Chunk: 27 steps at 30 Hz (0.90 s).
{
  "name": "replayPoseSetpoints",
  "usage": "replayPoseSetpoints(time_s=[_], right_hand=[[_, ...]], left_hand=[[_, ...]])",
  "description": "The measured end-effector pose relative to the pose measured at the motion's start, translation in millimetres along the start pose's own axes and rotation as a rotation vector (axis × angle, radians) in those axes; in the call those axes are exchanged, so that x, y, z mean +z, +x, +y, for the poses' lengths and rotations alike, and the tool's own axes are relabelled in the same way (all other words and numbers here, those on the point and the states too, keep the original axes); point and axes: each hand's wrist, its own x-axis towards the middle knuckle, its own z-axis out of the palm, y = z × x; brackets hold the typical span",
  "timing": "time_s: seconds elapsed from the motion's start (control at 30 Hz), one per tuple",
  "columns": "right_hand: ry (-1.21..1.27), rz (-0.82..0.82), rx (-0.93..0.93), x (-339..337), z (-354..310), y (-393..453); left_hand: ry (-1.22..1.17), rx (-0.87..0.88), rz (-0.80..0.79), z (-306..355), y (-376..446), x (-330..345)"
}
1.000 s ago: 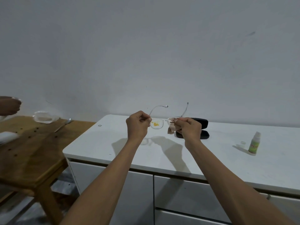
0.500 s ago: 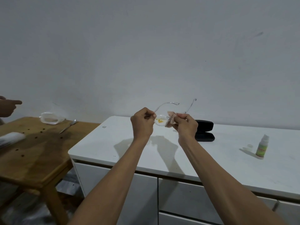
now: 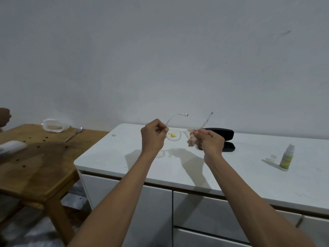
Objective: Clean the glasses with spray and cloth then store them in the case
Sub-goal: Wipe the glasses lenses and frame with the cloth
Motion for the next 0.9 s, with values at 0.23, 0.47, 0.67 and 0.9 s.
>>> replayPoseSetpoints(time_s=[0.23, 0.47, 0.67, 0.9], right_hand=[[0.371, 0.216, -0.02, 42.7, -11.5, 5.8], [0.225, -0.02, -0.008, 32.5, -13.9, 2.5], [-0.08, -0.216, -0.015, 0.2, -10.8, 0.5], [-0.074, -0.155, 0.012, -14.3, -3.8, 4.4]], left_hand=[[-0.027, 0.105, 0.075, 22.1, 0.8, 15.4], [-0.031, 0.079, 0.111, 14.9, 4.6, 19.0], [-0.004, -0.001, 0.023, -0.2, 3.7, 8.7], [0.014, 0.021, -0.014, -8.4, -0.7, 3.1]])
